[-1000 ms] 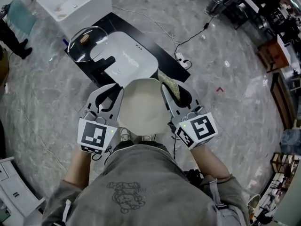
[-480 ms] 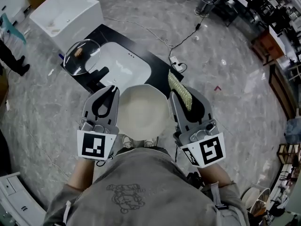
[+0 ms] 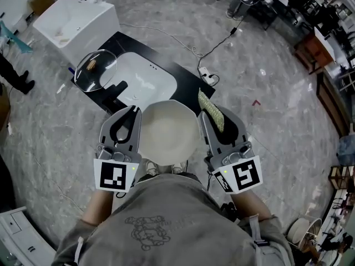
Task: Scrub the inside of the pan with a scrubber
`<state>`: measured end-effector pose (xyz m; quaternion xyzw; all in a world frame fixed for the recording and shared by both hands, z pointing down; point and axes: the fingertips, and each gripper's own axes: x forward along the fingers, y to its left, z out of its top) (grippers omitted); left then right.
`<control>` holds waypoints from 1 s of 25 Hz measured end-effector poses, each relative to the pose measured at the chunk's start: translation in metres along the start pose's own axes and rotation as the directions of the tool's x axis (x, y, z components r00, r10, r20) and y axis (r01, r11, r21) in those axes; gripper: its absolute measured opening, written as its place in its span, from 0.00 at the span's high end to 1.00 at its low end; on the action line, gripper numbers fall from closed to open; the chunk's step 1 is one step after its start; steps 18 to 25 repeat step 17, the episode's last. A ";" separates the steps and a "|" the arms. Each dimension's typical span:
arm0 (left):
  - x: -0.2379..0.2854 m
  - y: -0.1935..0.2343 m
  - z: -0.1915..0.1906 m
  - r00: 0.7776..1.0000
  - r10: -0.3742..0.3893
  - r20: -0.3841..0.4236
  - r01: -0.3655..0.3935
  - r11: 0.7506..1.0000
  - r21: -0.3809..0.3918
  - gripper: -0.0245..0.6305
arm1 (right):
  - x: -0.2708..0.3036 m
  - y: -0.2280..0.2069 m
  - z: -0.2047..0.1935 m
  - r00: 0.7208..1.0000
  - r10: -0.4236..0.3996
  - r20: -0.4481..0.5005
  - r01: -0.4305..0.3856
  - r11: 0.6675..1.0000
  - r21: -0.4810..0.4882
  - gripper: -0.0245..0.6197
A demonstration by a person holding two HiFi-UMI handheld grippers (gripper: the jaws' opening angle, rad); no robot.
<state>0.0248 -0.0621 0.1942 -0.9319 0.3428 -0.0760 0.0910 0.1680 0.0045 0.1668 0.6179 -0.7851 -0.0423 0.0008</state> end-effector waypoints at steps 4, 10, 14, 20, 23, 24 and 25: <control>-0.002 -0.001 0.001 1.000 0.000 -0.004 0.000 1.000 0.009 0.91 | -0.004 -0.002 0.002 1.000 -0.011 0.006 0.011 1.000 0.003 0.84; -0.005 -0.002 0.000 1.000 -0.003 -0.002 0.003 1.000 0.013 0.91 | -0.005 -0.001 0.002 1.000 -0.017 0.009 0.017 1.000 0.001 0.84; -0.007 0.000 -0.001 1.000 -0.006 -0.007 0.006 1.000 0.009 0.91 | -0.002 0.006 0.004 1.000 -0.007 0.011 0.007 1.000 0.003 0.84; -0.010 0.002 0.001 1.000 -0.010 -0.010 0.010 1.000 0.009 0.91 | 0.000 0.010 0.006 1.000 -0.001 0.011 0.001 1.000 0.000 0.84; -0.010 0.002 0.001 1.000 -0.010 -0.010 0.010 1.000 0.009 0.91 | 0.000 0.010 0.006 1.000 -0.001 0.011 0.001 1.000 0.000 0.84; -0.010 0.002 0.001 1.000 -0.010 -0.010 0.010 1.000 0.009 0.91 | 0.000 0.010 0.006 1.000 -0.001 0.011 0.001 1.000 0.000 0.84; -0.010 0.002 0.001 1.000 -0.010 -0.010 0.010 1.000 0.009 0.91 | 0.000 0.010 0.006 1.000 -0.001 0.011 0.001 1.000 0.000 0.84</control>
